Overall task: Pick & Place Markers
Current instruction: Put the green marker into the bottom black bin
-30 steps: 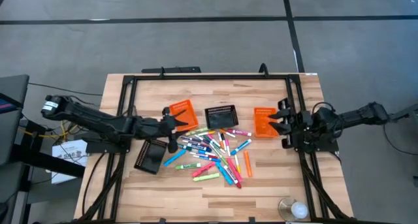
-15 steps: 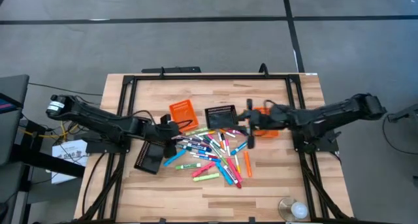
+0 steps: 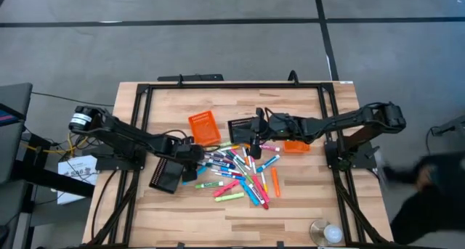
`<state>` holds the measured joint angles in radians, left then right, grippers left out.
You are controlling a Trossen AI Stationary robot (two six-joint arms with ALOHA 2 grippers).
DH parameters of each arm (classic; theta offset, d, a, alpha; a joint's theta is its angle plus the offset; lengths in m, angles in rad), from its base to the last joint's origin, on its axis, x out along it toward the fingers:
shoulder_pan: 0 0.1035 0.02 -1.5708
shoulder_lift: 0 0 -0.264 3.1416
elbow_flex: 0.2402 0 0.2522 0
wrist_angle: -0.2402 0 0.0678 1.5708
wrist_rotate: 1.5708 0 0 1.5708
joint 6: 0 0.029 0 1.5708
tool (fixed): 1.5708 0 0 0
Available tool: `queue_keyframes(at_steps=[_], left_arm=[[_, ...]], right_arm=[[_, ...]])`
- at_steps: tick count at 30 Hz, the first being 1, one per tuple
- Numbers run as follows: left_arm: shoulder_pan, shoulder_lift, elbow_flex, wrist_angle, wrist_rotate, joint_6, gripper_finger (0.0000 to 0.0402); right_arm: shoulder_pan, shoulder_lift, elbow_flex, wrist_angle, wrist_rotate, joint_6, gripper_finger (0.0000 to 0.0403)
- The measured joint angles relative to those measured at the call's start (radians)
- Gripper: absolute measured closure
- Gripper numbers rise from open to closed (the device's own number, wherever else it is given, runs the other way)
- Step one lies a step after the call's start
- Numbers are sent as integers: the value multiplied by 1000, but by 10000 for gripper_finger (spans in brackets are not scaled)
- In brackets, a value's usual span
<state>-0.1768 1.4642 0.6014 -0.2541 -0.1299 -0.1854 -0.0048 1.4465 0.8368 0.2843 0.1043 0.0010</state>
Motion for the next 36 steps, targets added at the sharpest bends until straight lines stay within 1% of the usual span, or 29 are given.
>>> queue_keyframes(at_steps=[5,7,12,14,16,19,22,25,29,31,33,36], left_arm=[[-1,51,3,7,-8,1,271],[0,59,3,7,-4,14,276],[-3,37,1,9,2,24,323],[-2,5,-4,-2,-2,24,339],[-2,-55,-6,0,-6,23,343],[-3,-155,-2,4,-4,20,329],[-3,-267,-2,-4,-4,-16,312],[-7,-372,-2,-64,-22,-92,314],[-34,-489,-2,-218,-48,-214,329],[-60,-535,-2,-321,-49,-320,331],[-97,-568,-2,-429,-49,-468,327],[-172,-589,-2,-582,-24,-672,317]], right_arm=[[-2,-6,3,-18,0,0,218],[2,-14,4,-14,0,0,221],[4,-21,5,-15,0,0,229],[2,-21,5,-14,0,-1,232],[-4,-20,5,-15,0,-4,234],[-9,-20,5,-14,0,-8,234],[-16,-20,5,-15,0,-9,233],[-24,-20,5,-15,0,-8,232],[-26,-20,5,-15,-1,-8,235],[-24,-20,5,-15,-1,-8,237],[-22,-20,5,-15,-2,-8,238],[-17,-20,5,-15,-3,-2,239]])
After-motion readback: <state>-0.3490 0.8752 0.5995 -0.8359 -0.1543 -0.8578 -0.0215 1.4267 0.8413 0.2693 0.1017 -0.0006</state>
